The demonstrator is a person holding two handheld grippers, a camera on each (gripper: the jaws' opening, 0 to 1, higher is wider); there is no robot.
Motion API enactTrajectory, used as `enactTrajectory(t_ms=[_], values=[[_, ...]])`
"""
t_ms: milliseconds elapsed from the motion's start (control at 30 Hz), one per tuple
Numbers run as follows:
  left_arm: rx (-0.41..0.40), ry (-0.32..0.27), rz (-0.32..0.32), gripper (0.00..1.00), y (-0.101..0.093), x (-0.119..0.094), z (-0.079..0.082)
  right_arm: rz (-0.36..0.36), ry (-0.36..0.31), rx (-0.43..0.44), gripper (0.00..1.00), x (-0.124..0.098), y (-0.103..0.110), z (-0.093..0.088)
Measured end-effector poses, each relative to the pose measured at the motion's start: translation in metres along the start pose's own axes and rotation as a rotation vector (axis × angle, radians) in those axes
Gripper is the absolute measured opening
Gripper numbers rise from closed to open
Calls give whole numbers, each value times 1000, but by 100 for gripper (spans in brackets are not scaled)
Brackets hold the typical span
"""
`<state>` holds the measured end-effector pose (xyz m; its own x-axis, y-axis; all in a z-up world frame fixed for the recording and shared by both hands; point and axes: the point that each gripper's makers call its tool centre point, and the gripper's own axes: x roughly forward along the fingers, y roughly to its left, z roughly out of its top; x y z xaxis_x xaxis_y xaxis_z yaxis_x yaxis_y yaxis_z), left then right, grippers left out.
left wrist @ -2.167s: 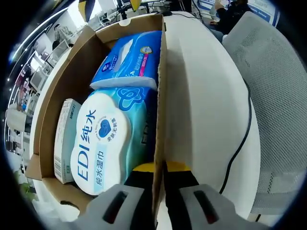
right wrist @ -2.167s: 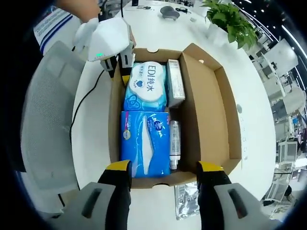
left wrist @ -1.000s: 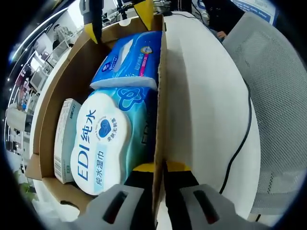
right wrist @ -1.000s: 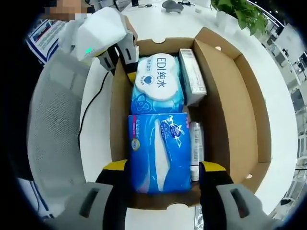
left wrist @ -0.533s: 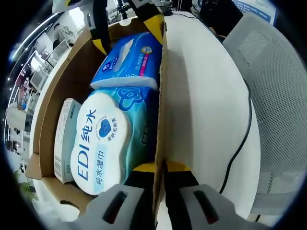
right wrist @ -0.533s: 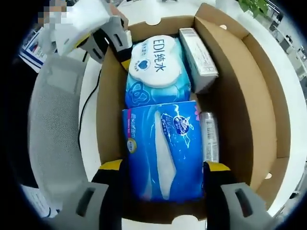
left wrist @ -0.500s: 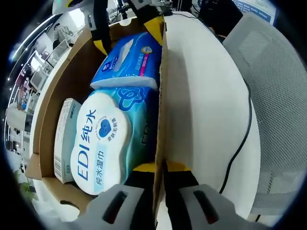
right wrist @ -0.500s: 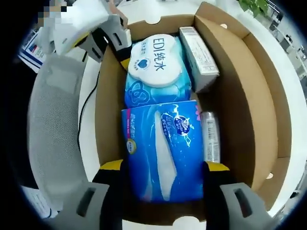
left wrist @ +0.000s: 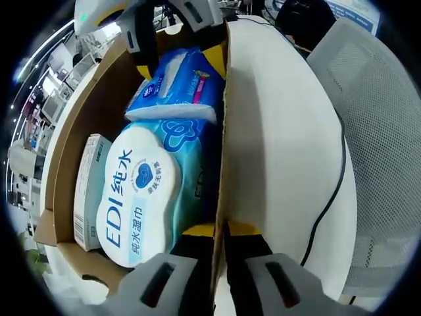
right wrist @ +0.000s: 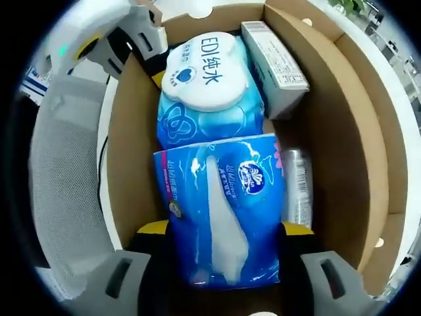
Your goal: Operate the shoe box by opening the lid, removing the specified soft item, and placing it in the target area until the item is outside and the box remains undamaged.
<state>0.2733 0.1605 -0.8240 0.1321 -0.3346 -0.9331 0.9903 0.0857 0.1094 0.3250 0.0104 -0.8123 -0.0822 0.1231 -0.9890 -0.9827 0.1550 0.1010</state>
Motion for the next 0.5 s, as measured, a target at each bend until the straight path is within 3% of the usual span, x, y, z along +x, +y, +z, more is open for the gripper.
enactTrajectory(t_ms=[200,500], values=[[-2,1,2,2,0,1,1,7,53,8,65,7,-2,-2],[-2,0,1,2,-1,2,1,32,-1,7,68,12,-2,-3]])
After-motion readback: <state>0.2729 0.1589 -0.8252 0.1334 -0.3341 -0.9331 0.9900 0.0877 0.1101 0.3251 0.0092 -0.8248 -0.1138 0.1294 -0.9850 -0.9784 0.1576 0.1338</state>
